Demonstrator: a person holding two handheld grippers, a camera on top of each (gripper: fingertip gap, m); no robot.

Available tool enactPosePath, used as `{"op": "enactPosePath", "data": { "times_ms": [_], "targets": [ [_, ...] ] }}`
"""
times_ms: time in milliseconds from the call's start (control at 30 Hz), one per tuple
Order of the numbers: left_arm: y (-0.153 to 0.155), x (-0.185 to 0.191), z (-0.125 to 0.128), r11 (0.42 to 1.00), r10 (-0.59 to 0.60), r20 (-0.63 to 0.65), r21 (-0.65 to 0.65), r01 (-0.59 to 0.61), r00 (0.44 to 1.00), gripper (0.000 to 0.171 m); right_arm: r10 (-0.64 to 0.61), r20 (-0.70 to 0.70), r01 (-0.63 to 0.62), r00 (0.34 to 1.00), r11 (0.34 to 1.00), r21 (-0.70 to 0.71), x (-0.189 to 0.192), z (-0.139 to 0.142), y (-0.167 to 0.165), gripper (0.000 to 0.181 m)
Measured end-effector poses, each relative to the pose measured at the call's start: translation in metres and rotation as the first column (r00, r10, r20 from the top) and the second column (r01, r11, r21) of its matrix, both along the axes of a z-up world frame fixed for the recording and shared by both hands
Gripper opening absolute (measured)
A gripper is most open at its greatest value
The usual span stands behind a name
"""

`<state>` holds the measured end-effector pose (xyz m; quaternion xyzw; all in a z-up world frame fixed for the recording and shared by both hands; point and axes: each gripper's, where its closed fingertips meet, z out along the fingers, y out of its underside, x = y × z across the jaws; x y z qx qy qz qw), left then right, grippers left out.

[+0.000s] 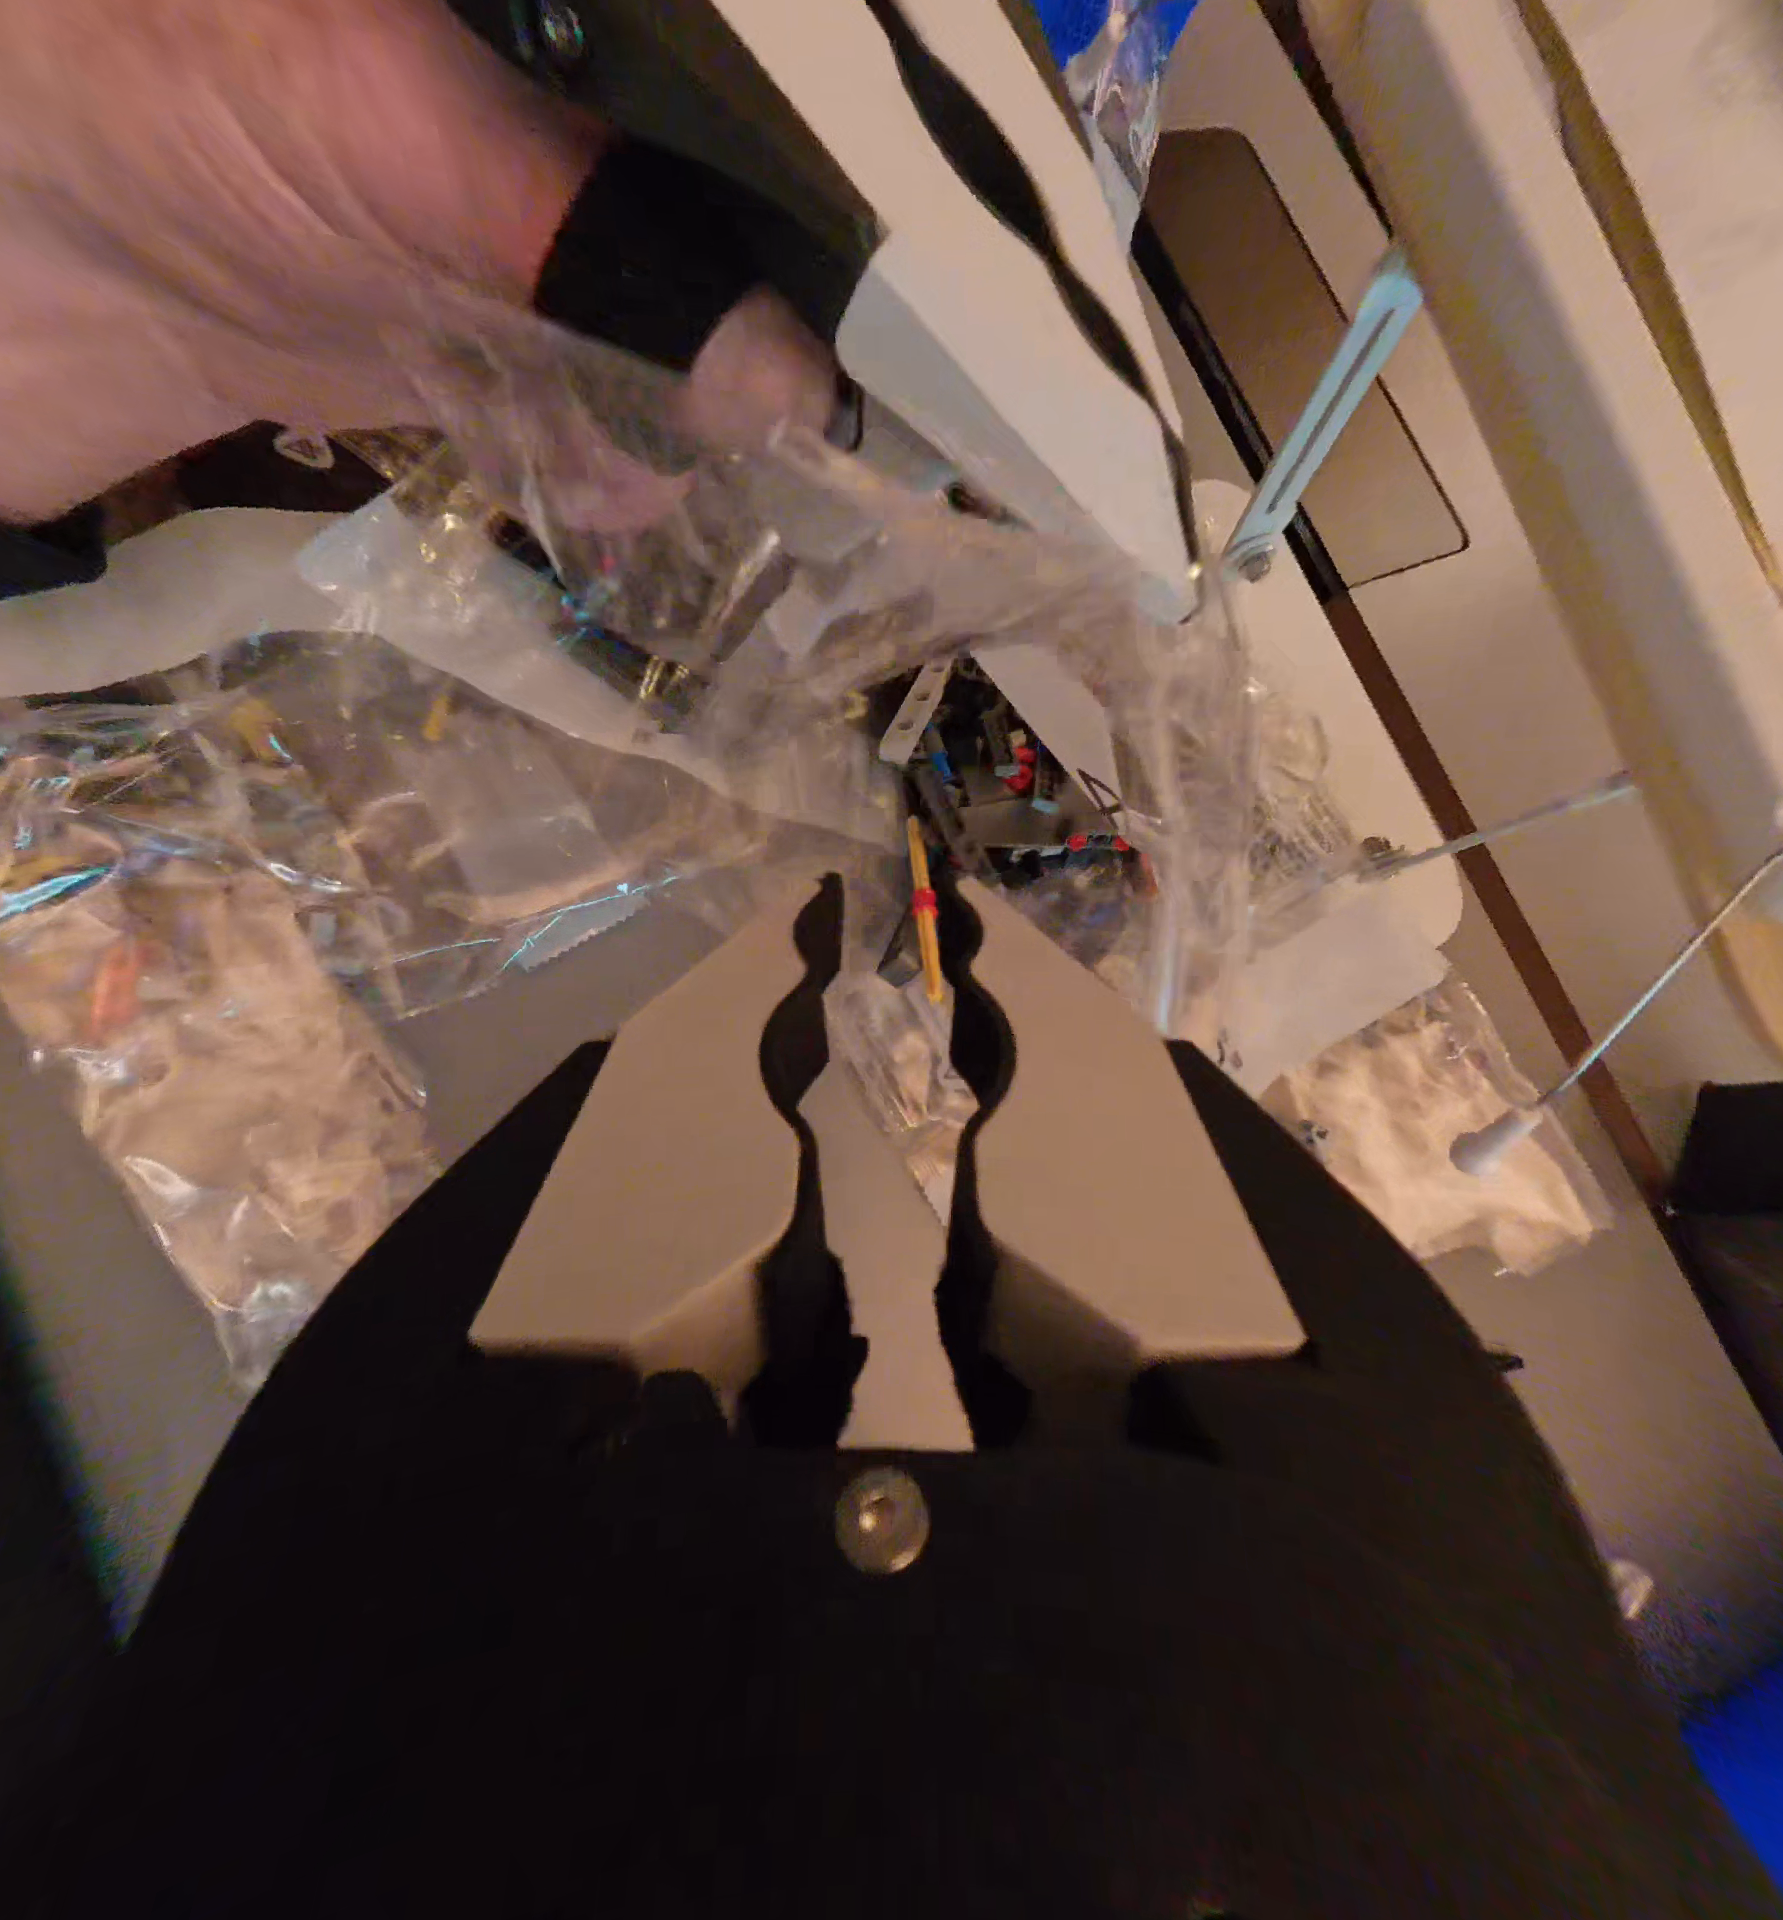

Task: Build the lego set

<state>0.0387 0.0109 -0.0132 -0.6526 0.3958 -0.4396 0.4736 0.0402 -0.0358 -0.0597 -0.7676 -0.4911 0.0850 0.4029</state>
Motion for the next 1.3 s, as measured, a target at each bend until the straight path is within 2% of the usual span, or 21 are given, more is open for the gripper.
{"op": "enactPosePath", "data": {
  "times_ms": [133, 267, 400, 467, 567, 767, 833, 900, 1000, 1100, 1200, 1300],
  "targets": [
    [0.001, 0.0, 0.0, 1.0, 0.0, 0.005, -0.005, 0.0, 1.0, 0.0, 0.02, -0.139, -0.006, 0.99, 0.995, 0.105, 0.025, 0.045, -0.009, 0.006],
    [0.001, 0.0, -0.001, 1.0, 0.0, 0.007, -0.007, 0.001, 1.0, 0.0, -0.14, -0.18, 0.17, 0.974, 0.972, 0.16, 0.093, 0.072, 0.004, 0.013],
    [0.001, 0.002, -0.001, 1.0, -0.003, 0.006, -0.008, 0.003, 1.0, 0.0, -0.322, -0.185, 0.352, 0.929, 0.922, 0.162, 0.16, 0.074, 0.029, 0.025],
    [0.001, 0.002, -0.002, 1.0, -0.004, 0.008, -0.011, 0.004, 1.0, 0.0, -0.394, -0.16, 0.414, 0.905, 0.903, 0.119, 0.182, 0.061, 0.043, 0.027],
    [0.001, 0.003, -0.004, 1.0, -0.005, 0.005, -0.012, 0.005, 1.0, 0.0, -0.457, -0.116, 0.458, 0.882, 0.889, -0.016, 0.197, 0.023, 0.063, 0.034],
    [0.001, 0.005, -0.005, 1.0, -0.009, -0.002, -0.013, 0.009, 1.0, 0.0, -0.488, 0.173, 0.513, 0.855, 0.845, -0.152, 0.217, -0.064, 0.096, 0.036],
    [0.001, 0.006, -0.007, 1.0, -0.013, -0.006, -0.015, 0.013, 1.0, 0.0, -0.497, 0.228, 0.538, 0.838, 0.822, -0.186, 0.224, -0.085, 0.105, 0.039],
    [0.001, 0.006, -0.007, 1.0, -0.014, -0.007, -0.015, 0.013, 1.0, 0.0, -0.515, 0.25, 0.565, 0.82, 0.798, -0.211, 0.229, -0.096, 0.11, 0.038],
    [0.001, 0.006, -0.006, 1.0, -0.012, -0.006, -0.015, 0.012, 1.0, 0.0, -0.517, 0.286, 0.576, 0.807, 0.796, -0.187, 0.235, -0.099, 0.118, 0.036],
    [0.001, 0.005, -0.007, 1.0, -0.011, -0.006, -0.015, 0.011, 1.0, 0.0, -0.56, 0.304, 0.628, 0.771, 0.748, -0.216, 0.249, -0.106, 0.125, 0.038],
    [0.001, 0.005, -0.007, 1.0, -0.009, -0.007, -0.014, 0.009, 1.0, 0.0, -0.548, 0.277, 0.613, 0.79, 0.718, -0.329, 0.244, -0.116, 0.121, 0.029],
    [0.001, 0.005, -0.007, 1.0, -0.009, -0.008, -0.013, 0.009, 1.0, 0.0, -0.542, 0.274, 0.607, 0.795, 0.719, -0.34, 0.243, -0.117, 0.121, 0.021]
  ]
}}
